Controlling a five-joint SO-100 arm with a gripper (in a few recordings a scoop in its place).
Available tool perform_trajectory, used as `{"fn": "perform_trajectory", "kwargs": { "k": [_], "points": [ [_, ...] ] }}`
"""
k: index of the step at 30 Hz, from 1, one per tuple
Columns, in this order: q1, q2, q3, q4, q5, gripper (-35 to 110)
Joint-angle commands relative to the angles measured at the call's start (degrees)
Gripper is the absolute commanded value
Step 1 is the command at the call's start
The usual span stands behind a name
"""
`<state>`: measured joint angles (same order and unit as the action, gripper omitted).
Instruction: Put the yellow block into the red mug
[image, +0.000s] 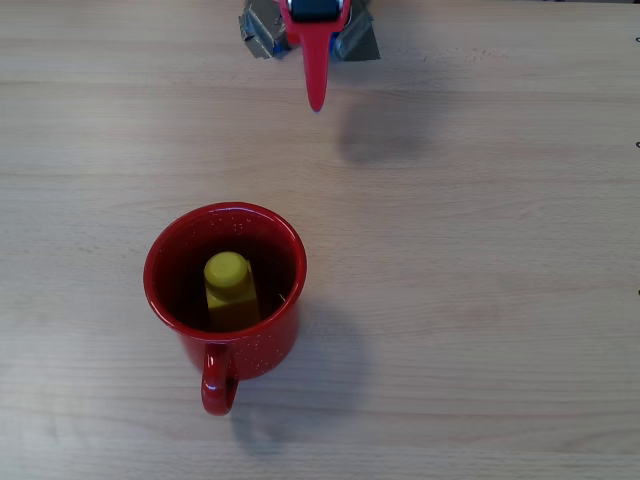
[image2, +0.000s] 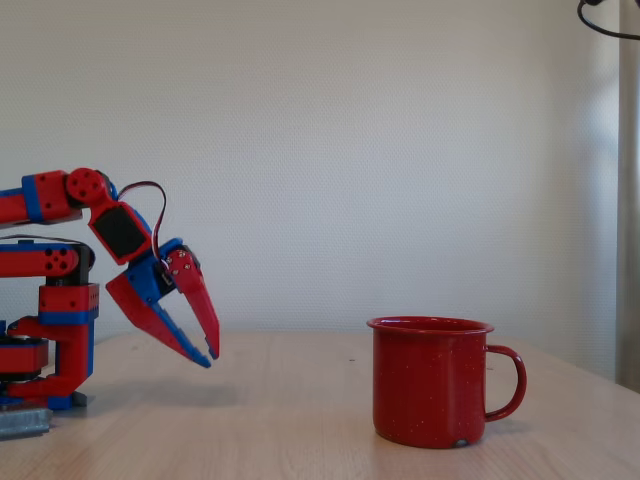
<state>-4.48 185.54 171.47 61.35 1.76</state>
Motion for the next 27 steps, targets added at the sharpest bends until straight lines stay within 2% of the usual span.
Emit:
{"fn": "perform_trajectory", "kwargs": {
  "k": [1, 27],
  "points": [
    [0.4, 1.4, 0.3, -1.0, -0.4, 0],
    [1.2, 3.9, 1.1, 0.2, 0.4, 0]
  ]
}}
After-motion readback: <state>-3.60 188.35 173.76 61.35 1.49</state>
